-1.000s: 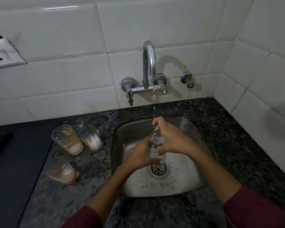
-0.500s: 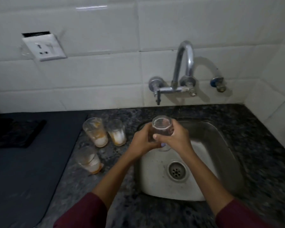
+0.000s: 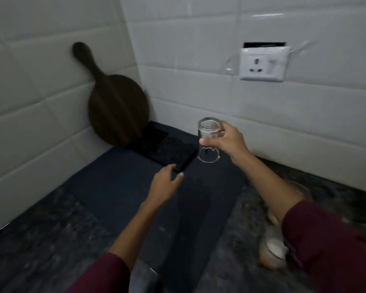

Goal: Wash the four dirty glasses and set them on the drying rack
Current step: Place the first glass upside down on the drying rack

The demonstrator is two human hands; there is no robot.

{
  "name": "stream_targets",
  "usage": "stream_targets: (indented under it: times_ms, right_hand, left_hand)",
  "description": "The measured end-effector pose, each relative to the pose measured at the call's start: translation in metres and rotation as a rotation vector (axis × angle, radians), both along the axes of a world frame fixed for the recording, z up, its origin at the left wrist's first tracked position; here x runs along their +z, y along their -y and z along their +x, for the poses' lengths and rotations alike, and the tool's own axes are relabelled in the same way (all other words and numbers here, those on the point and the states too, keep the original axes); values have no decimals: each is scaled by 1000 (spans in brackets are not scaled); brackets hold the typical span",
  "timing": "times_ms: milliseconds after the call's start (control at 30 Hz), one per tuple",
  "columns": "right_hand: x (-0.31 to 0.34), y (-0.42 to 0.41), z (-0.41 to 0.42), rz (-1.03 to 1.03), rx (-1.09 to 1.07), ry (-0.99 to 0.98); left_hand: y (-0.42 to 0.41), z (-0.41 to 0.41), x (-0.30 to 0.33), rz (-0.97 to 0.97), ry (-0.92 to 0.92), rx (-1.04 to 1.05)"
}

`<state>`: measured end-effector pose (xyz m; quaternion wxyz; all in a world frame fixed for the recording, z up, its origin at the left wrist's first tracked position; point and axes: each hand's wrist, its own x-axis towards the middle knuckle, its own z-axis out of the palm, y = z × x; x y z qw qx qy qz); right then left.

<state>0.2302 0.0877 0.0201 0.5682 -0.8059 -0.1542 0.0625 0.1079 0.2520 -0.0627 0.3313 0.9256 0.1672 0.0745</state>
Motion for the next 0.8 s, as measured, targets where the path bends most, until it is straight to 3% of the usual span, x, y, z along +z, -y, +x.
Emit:
stream_targets:
  times_ms: [167,267,800]
  right_hand:
    - [-40,-130,40,-3,122,-79]
    - [-65,-179,58,-19,139,-109]
    - [-91,-213,78,-229,255,-222]
  left_hand:
    - [-88,0,-55,176,-359,97]
    - [-111,6,-77,226,-459,73]
    - [-113,14,-85,167,-458,72]
